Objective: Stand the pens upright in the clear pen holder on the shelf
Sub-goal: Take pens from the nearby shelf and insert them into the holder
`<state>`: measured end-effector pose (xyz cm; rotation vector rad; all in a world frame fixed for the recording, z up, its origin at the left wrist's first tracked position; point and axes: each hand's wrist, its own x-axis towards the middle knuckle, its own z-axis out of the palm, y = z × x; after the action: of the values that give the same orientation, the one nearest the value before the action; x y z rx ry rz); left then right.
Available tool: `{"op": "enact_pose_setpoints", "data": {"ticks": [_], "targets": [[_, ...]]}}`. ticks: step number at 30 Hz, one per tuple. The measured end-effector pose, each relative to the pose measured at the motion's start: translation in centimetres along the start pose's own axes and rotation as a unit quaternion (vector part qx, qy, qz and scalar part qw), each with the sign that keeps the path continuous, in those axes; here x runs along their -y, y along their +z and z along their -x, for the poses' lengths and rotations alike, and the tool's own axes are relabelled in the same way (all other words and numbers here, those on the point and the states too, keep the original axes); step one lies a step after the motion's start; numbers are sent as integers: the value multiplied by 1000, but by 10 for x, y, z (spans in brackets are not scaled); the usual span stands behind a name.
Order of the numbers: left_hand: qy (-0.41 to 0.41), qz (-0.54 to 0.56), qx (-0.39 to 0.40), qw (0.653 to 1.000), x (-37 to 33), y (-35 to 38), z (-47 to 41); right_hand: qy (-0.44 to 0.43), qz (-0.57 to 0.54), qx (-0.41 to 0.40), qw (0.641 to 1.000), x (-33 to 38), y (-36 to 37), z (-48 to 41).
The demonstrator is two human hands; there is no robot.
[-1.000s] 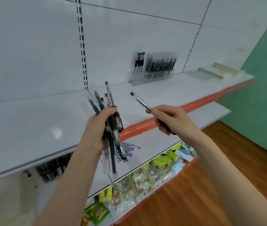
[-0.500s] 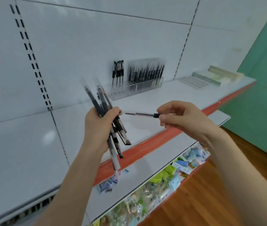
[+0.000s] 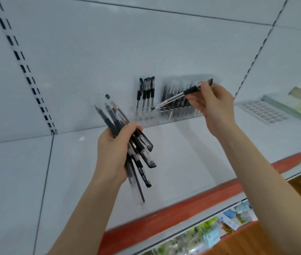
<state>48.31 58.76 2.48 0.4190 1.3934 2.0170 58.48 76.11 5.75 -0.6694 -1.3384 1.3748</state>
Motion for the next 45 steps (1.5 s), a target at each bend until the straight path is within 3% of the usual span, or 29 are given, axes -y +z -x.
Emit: {"op": "enact_pose_setpoints", "data": {"ticks": [6, 15, 26, 32, 37, 41, 43, 45], "targets": [[15, 1, -83, 996, 10, 20, -11, -91, 135, 127, 979, -10, 29, -54], [57, 23, -170, 984, 28, 44, -2, -166, 201, 293, 920, -29, 58, -83], [56, 31, -165, 984, 26, 40, -2, -214, 313, 356, 854, -13, 93, -90], [60, 30, -152, 986, 24, 33, -1, -184, 380, 383, 822, -36, 96, -78], [61, 29, -118, 991, 22, 30, 0, -118, 357, 361, 853, -41, 89, -77], [62, 39, -78, 994, 21, 32, 1, -126, 321, 316, 884, -28, 69, -67], [63, 29, -55, 996, 21, 35, 0, -65, 270, 352, 894, -20, 56, -54], [62, 14, -30, 998, 21, 40, -1, 40, 229, 421, 877, -15, 48, -42]]}}
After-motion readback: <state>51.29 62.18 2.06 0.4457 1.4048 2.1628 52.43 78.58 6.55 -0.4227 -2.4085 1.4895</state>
